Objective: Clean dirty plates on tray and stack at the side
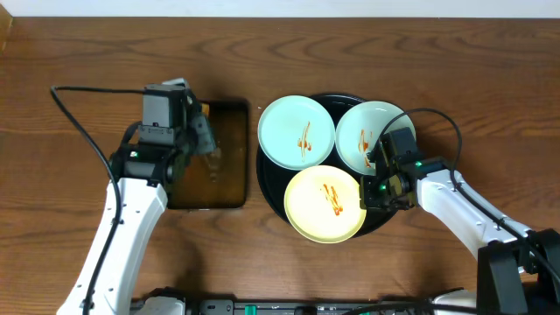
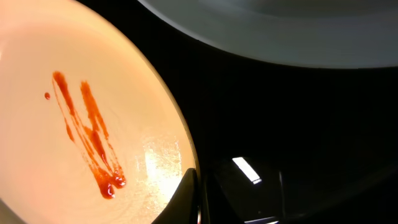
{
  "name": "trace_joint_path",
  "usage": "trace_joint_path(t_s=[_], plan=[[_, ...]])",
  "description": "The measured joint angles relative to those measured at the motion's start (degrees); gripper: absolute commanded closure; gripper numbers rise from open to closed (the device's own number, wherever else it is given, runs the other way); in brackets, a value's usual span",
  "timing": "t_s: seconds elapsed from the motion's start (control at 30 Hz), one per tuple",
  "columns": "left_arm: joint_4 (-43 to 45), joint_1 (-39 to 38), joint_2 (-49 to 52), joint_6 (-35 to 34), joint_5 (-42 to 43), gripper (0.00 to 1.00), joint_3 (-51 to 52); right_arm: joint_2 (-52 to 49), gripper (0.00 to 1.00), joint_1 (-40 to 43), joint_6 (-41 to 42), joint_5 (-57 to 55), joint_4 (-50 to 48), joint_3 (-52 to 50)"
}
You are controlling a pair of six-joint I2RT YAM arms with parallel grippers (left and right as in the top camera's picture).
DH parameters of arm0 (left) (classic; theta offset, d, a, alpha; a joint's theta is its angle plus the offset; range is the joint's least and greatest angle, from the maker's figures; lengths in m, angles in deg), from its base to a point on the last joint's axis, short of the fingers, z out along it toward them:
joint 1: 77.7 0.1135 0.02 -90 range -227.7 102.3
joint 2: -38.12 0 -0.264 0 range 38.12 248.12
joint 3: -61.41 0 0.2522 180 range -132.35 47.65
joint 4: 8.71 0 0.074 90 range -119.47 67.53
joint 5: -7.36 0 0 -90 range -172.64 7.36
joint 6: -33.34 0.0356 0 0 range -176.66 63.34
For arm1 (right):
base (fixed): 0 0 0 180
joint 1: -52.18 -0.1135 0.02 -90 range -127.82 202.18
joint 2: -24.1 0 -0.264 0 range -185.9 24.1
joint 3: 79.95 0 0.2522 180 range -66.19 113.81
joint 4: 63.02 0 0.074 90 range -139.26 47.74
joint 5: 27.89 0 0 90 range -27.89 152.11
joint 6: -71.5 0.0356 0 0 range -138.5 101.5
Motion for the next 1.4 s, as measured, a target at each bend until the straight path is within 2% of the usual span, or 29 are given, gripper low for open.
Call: trace_joint_path(t_s=[0.17, 0.33, 0.53, 0.73, 0.97, 1.17, 1.4], plan=[[-1.62, 0.00, 5.38, -1.49, 1.05, 0.93, 0.00, 0.00, 0.99, 0.00, 0.02, -0.31, 0.11, 0.00], [0.63, -0.87, 7.08, -2.27, 11.45, 0.92, 0.02, 0.00, 0.99, -0.46, 0.00, -0.76, 1.27, 0.00], [1.90, -11.19, 7.19, -3.67, 17.84, 0.93, 0.02, 0.00, 0.99, -1.57, 0.02, -1.05, 1.07, 0.00], [8.59, -23.91, 12.02, -11.08, 19.43, 0.92, 0.02, 0.00, 0.99, -1.75, 0.02, -1.07, 1.09, 0.00], [13.88, -35.28, 21.18, -20.81, 19.93, 0.92, 0.02, 0.00, 0.99, -1.81, 0.02, -1.09, 1.07, 0.00], [19.71, -40.50, 26.67, -32.20, 19.96, 0.93, 0.02, 0.00, 0.99, -1.81, 0.02, -1.07, 1.07, 0.00], [20.70, -41.99, 28.57, -41.22, 19.67, 0.93, 0.02, 0.00, 0.99, -1.81, 0.02, -1.07, 1.11, 0.00]])
